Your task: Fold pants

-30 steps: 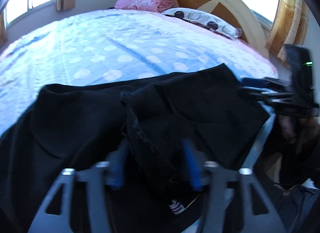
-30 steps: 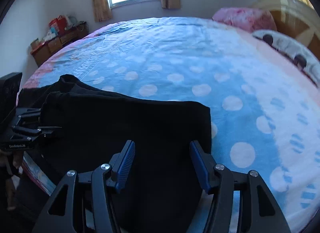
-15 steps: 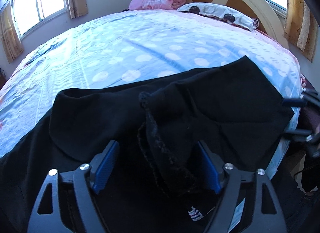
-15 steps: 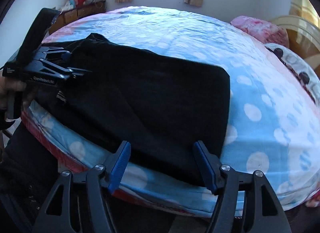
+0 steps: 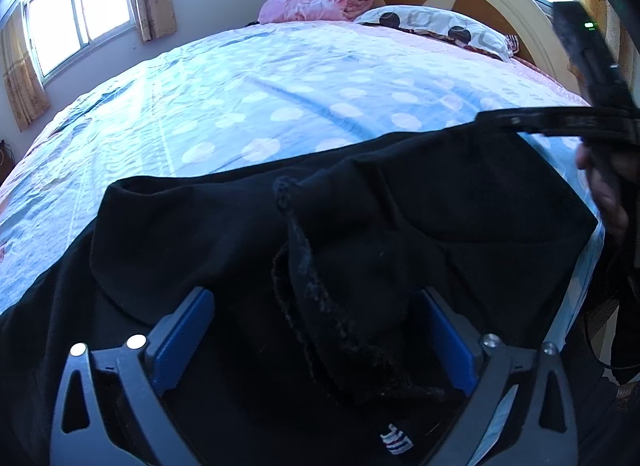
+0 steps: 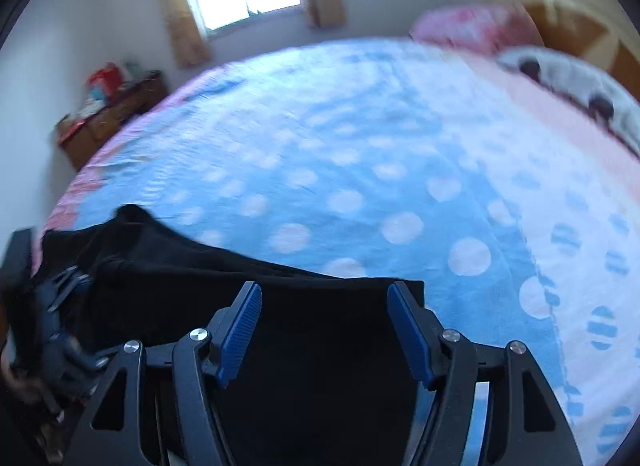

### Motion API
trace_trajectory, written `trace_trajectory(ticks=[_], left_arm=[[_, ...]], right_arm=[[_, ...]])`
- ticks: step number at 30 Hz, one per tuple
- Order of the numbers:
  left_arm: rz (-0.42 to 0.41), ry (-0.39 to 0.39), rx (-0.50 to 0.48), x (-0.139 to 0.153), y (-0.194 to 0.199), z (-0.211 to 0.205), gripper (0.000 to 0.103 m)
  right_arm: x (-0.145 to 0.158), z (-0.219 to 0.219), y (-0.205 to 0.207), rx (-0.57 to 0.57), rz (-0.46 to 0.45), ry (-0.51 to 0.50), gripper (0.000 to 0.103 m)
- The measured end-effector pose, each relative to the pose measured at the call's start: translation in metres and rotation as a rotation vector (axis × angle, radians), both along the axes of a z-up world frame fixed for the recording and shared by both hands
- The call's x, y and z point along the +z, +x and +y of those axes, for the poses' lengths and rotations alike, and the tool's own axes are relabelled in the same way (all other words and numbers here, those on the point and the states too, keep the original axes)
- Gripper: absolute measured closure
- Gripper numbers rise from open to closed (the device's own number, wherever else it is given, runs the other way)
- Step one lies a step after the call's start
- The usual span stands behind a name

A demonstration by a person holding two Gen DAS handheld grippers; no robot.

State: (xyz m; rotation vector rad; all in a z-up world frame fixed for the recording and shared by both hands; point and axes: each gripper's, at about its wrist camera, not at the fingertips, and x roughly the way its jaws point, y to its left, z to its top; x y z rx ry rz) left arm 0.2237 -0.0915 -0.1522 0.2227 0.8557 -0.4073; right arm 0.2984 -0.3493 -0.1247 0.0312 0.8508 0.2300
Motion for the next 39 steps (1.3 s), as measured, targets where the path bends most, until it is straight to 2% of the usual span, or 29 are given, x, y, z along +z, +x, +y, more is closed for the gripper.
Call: trace_trajectory(ticks=[3, 7, 10, 13, 15, 18, 20, 23, 28, 32, 33, 35, 37, 39], left_arm=[[-0.007, 0.001, -0.003, 0.0, 0.0, -0.001, 0.0], [-0.018, 0.016, -0.001, 0.005, -0.002, -0.001, 0.0], [-0.091, 0.05, 0.013, 0.018, -0.013, 0.007, 0.0], [-0.128, 0.056, 0.056, 0.026, -0.018, 0.032, 0.0], [-0.133, 0.066, 0.093, 0.026, -0.017, 0.049, 0.0], [-0.136, 0.091, 0.165, 0.024, -0.016, 0.076, 0.0], [-0.136, 0.121, 0.231, 0.022, -0.013, 0.095, 0.0], [-0.121, 0.095, 0.292, 0.021, -0.014, 0.121, 0.0], [-0.124, 0.093, 0.35, 0.018, -0.019, 0.147, 0.0], [-0.104, 0.06, 0.375, 0.009, -0.018, 0.158, 0.0], [-0.099, 0.057, 0.376, 0.007, -0.018, 0.159, 0.0], [-0.093, 0.059, 0.38, 0.001, -0.018, 0.162, 0.0], [-0.093, 0.056, 0.374, -0.003, -0.02, 0.162, 0.0], [-0.106, 0.031, 0.37, -0.005, -0.021, 0.164, 0.0]], right_arm=[[-0.007, -0.001, 0.004, -0.034, -0.002, -0.092, 0.036], [-0.012, -0.008, 0.006, -0.021, 0.005, -0.118, 0.036], [-0.001, -0.01, 0.003, -0.034, 0.02, -0.129, 0.036], [0.028, -0.003, -0.008, -0.021, -0.039, -0.074, 0.036], [0.044, 0.015, -0.007, 0.055, -0.045, -0.008, 0.036], [0.048, 0.057, 0.007, 0.236, 0.036, 0.168, 0.036], [0.047, 0.095, 0.017, 0.318, 0.063, 0.207, 0.036], [0.038, 0.149, 0.034, 0.412, 0.116, 0.242, 0.036], [0.01, 0.217, 0.063, 0.463, 0.244, 0.26, 0.036], [-0.009, 0.242, 0.081, 0.458, 0.282, 0.258, 0.038], [-0.012, 0.244, 0.084, 0.458, 0.3, 0.275, 0.043], [-0.021, 0.247, 0.09, 0.448, 0.345, 0.306, 0.087], [-0.024, 0.246, 0.094, 0.442, 0.341, 0.302, 0.096], [-0.024, 0.249, 0.095, 0.435, 0.318, 0.278, 0.098]])
